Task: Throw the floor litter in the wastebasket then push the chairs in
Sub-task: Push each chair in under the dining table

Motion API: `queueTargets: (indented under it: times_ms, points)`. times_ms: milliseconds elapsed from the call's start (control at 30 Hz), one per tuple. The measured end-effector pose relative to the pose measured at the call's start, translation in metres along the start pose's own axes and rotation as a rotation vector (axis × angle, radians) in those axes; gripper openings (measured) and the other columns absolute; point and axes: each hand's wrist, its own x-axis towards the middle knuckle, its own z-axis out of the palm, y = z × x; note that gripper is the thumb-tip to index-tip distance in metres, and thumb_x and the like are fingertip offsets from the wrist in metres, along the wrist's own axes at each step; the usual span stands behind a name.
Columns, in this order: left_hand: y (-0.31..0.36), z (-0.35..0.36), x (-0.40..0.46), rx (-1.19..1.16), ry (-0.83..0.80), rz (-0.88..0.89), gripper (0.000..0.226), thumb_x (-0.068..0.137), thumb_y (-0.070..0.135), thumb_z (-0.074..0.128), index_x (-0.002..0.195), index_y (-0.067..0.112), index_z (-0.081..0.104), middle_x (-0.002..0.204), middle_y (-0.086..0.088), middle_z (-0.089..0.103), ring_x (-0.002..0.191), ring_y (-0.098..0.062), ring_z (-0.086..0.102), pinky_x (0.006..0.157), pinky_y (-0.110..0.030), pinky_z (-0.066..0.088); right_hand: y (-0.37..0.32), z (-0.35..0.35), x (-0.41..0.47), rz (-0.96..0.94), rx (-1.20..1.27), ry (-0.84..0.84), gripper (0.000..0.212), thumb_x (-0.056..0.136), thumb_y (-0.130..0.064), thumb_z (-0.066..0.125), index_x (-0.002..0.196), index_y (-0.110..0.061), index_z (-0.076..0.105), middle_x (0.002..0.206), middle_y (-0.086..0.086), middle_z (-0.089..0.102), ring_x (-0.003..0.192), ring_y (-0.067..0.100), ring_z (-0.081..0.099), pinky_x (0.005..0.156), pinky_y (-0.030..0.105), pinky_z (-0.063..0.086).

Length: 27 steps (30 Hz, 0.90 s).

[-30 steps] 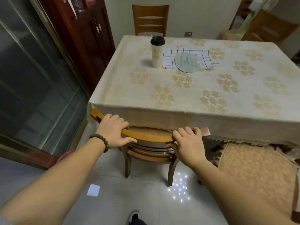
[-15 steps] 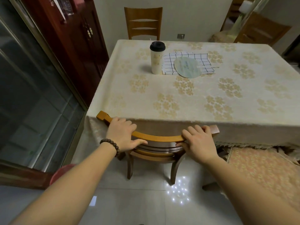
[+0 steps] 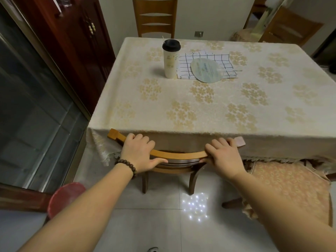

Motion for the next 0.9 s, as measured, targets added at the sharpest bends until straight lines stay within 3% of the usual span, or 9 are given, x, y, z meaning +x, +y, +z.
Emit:
queueTargets:
  times_ms: [133, 233, 300, 367, 467, 733, 900]
  points:
    - [-0.036, 0.006, -0.008, 0.033, -0.076, 0.030, 0.086, 0.070, 0.088, 0.014, 0.077, 0.017, 0.062, 0.073, -0.001, 0.059, 0.073, -0.024, 0.053, 0.072, -0.038, 0.037, -0.041, 0.008, 0.005, 0.053, 0.027, -0.007, 0.033, 0.083, -0.052, 0.038, 0.082, -0.022, 0.051, 0.081, -0.002, 0.056, 0.080, 0.024, 0.050, 0.083, 0.043, 0.036]
    - [-0.055, 0.007, -0.014, 0.056, -0.178, 0.027, 0.095, 0.064, 0.090, -0.001, 0.085, 0.019, 0.059, 0.083, 0.001, 0.058, 0.080, -0.021, 0.051, 0.077, -0.038, 0.036, -0.068, 0.019, 0.008, 0.082, 0.046, -0.008, 0.031, 0.084, -0.049, 0.038, 0.082, -0.021, 0.053, 0.081, -0.002, 0.056, 0.079, 0.023, 0.051, 0.083, 0.040, 0.031]
    - [-0.060, 0.012, -0.019, 0.058, -0.190, 0.007, 0.095, 0.063, 0.090, -0.001, 0.086, 0.020, 0.058, 0.084, 0.002, 0.057, 0.081, -0.020, 0.050, 0.080, -0.037, 0.037, -0.075, 0.027, 0.009, 0.085, 0.044, -0.005, 0.023, 0.084, -0.043, 0.046, 0.082, -0.021, 0.053, 0.081, -0.002, 0.056, 0.079, 0.024, 0.051, 0.084, 0.040, 0.029]
    - [-0.059, 0.016, -0.019, 0.041, -0.168, -0.016, 0.089, 0.065, 0.090, 0.009, 0.084, 0.019, 0.058, 0.082, 0.002, 0.056, 0.080, -0.021, 0.049, 0.080, -0.037, 0.037, -0.072, 0.031, 0.011, 0.080, 0.044, 0.003, 0.019, 0.081, -0.040, 0.059, 0.082, -0.021, 0.052, 0.080, -0.002, 0.056, 0.078, 0.023, 0.050, 0.084, 0.040, 0.029]
    - [-0.048, 0.017, -0.010, 0.012, -0.154, -0.049, 0.082, 0.067, 0.088, 0.019, 0.085, 0.019, 0.058, 0.084, 0.001, 0.057, 0.083, -0.022, 0.049, 0.083, -0.038, 0.037, -0.052, 0.029, 0.017, 0.066, 0.057, -0.010, 0.023, 0.080, -0.042, 0.063, 0.082, -0.022, 0.051, 0.081, -0.002, 0.055, 0.079, 0.023, 0.049, 0.084, 0.041, 0.033]
    - [-0.009, 0.017, 0.023, -0.011, -0.150, -0.117, 0.081, 0.068, 0.088, 0.020, 0.095, 0.021, 0.058, 0.095, 0.001, 0.060, 0.094, -0.022, 0.052, 0.086, -0.040, 0.035, 0.006, 0.024, 0.040, 0.034, -0.012, -0.120, 0.041, 0.081, -0.059, 0.040, 0.086, -0.021, 0.054, 0.083, -0.001, 0.056, 0.079, 0.025, 0.049, 0.080, 0.043, 0.035]
    - [-0.014, 0.022, 0.028, 0.010, -0.126, -0.087, 0.084, 0.068, 0.088, 0.016, 0.095, 0.021, 0.059, 0.094, 0.002, 0.062, 0.093, -0.022, 0.053, 0.085, -0.041, 0.036, 0.007, 0.027, 0.046, 0.036, -0.011, -0.128, 0.031, 0.079, -0.046, 0.065, 0.087, -0.018, 0.055, 0.086, 0.003, 0.058, 0.080, 0.028, 0.049, 0.082, 0.046, 0.036]
